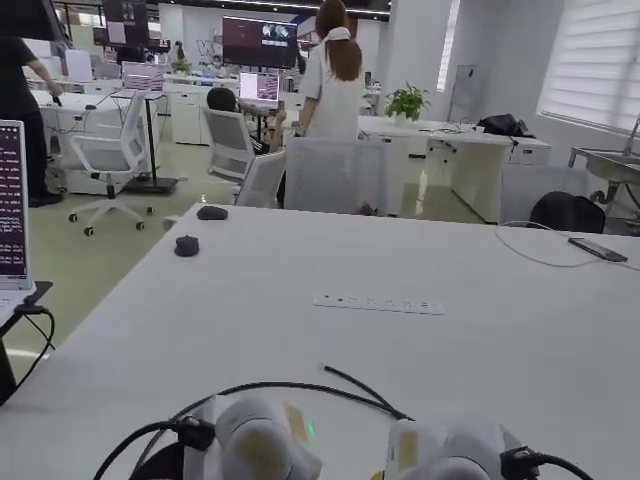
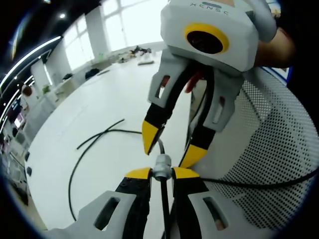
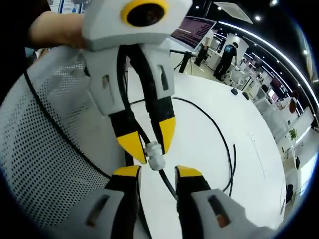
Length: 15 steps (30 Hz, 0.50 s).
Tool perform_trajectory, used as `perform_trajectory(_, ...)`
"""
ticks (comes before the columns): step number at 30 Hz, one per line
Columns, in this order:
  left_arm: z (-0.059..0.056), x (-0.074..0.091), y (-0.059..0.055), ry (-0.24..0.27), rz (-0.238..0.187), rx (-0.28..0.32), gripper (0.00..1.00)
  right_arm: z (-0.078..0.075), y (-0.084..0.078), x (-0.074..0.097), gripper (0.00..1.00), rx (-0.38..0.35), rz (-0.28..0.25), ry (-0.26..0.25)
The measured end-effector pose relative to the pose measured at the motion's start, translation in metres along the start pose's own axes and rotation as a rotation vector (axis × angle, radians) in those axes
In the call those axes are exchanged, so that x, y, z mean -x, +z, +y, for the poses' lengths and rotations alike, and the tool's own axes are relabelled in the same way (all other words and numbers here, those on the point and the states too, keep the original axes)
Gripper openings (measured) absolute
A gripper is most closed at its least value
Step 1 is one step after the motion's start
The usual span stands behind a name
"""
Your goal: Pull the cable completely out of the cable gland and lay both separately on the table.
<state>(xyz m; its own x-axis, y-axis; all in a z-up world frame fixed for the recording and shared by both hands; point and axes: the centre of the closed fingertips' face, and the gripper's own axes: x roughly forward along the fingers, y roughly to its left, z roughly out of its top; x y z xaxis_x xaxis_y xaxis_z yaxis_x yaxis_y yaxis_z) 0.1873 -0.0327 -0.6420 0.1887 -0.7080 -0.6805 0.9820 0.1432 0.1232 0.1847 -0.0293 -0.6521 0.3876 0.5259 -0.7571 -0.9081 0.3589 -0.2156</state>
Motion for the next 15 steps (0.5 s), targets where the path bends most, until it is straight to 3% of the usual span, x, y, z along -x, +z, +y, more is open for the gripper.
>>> perform_trajectory(3, 0.005, 0.001, 0.000, 0.021, -0.007, 0.007, 0.16, -0.007, -0.007, 0.000, 0.12, 0.030, 0.036, -0.033)
perform_trajectory(5, 0.004, -0.001, -0.002, 0.026, -0.001, 0.009, 0.16, -0.015, -0.014, 0.001, 0.05, 0.008, 0.052, -0.070)
perform_trajectory(6, 0.006, -0.001, -0.008, 0.042, 0.029, -0.026, 0.16, -0.017, -0.023, 0.002, 0.05, -0.022, 0.086, -0.075)
perform_trajectory(8, 0.005, -0.002, -0.014, 0.045, 0.059, -0.032, 0.16, -0.020, -0.035, 0.003, 0.05, -0.044, 0.131, -0.088)
perform_trajectory(11, 0.014, -0.001, -0.025, 0.089, 0.121, -0.084, 0.16, -0.034, -0.053, 0.007, 0.05, -0.137, 0.194, -0.148)
perform_trajectory(15, 0.018, -0.001, -0.028, 0.112, 0.134, -0.086, 0.16, -0.045, -0.072, 0.015, 0.06, -0.189, 0.265, -0.206)
